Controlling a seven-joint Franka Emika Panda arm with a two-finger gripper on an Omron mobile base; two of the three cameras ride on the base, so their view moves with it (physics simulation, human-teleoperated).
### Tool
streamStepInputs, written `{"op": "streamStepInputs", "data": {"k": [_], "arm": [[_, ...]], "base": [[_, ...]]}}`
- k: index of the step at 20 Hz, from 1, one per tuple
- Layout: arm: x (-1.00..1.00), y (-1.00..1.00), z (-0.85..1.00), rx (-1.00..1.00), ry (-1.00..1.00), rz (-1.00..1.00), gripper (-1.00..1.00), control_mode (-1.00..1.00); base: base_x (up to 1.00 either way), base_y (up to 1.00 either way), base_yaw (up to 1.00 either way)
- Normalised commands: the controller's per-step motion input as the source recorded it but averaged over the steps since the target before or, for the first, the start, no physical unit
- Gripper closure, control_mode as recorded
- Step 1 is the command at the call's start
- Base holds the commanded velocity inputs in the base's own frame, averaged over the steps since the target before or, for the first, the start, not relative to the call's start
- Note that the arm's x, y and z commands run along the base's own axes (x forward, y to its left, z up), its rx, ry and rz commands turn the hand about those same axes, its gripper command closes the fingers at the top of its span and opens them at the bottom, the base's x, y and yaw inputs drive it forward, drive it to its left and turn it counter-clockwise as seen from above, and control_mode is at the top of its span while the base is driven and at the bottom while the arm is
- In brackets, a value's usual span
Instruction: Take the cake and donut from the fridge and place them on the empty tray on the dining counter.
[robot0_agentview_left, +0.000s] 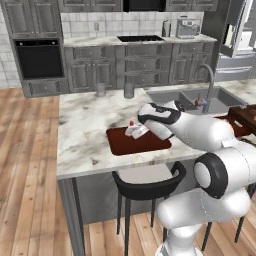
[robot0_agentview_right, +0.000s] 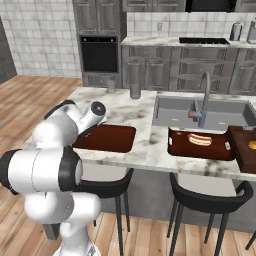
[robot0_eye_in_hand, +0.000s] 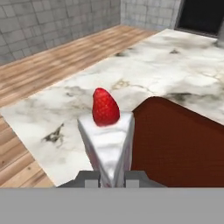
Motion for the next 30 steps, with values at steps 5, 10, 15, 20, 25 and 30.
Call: {"op": "streamStepInputs", "data": {"k": [5, 10, 15, 20, 25, 30], "arm": [[0.73, 0.12, -0.43, 0.0, 0.07, 0.06, 1.0, -1.0], [0.66, 0.15, -0.5, 0.0, 0.09, 0.07, 1.0, -1.0], [0.6, 0.1, -0.43, 0.0, 0.06, 0.07, 1.0, -1.0], [0.46, 0.03, -0.38, 0.0, 0.02, 0.07, 1.0, -1.0], [0.14, 0.04, -0.41, 0.0, 0.0, 0.07, -1.0, -1.0], [0.08, 0.1, -0.38, 0.0, 0.0, 0.07, -1.0, -1.0]], "base": [[0.0, 0.0, 0.0], [0.0, 0.0, 0.0], [0.0, 0.0, 0.0], [0.0, 0.0, 0.0], [0.0, 0.0, 0.0], [0.0, 0.0, 0.0]]}}
